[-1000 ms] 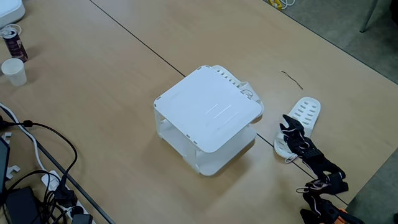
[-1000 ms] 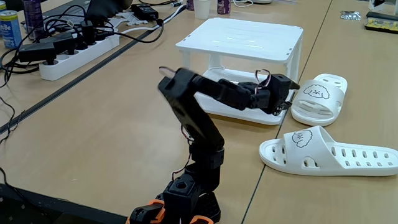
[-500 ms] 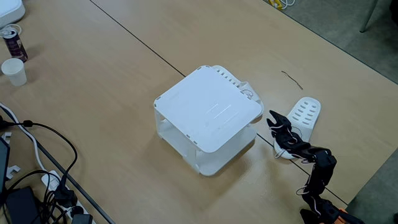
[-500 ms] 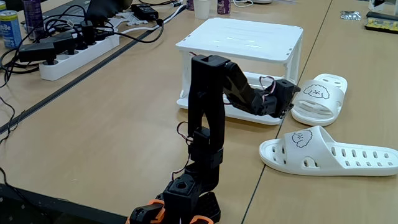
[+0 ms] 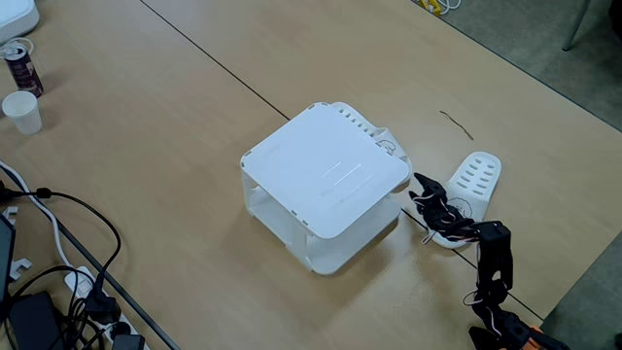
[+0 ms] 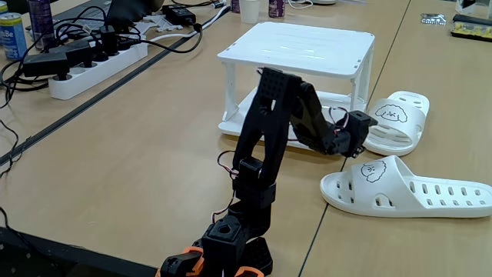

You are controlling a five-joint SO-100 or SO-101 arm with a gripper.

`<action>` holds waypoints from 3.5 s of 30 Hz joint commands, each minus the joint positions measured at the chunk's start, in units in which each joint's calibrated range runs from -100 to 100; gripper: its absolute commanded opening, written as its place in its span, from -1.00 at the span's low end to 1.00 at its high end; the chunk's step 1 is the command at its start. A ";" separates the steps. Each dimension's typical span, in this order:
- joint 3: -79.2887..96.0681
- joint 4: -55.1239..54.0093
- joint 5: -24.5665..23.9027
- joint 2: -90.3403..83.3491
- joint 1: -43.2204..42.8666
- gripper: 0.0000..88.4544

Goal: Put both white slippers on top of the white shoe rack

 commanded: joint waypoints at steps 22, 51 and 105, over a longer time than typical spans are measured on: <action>-34.88 -5.75 0.42 19.00 2.70 -0.41; -59.24 1.41 0.42 35.91 -1.08 -0.41; -103.26 18.84 0.42 50.39 14.38 -0.98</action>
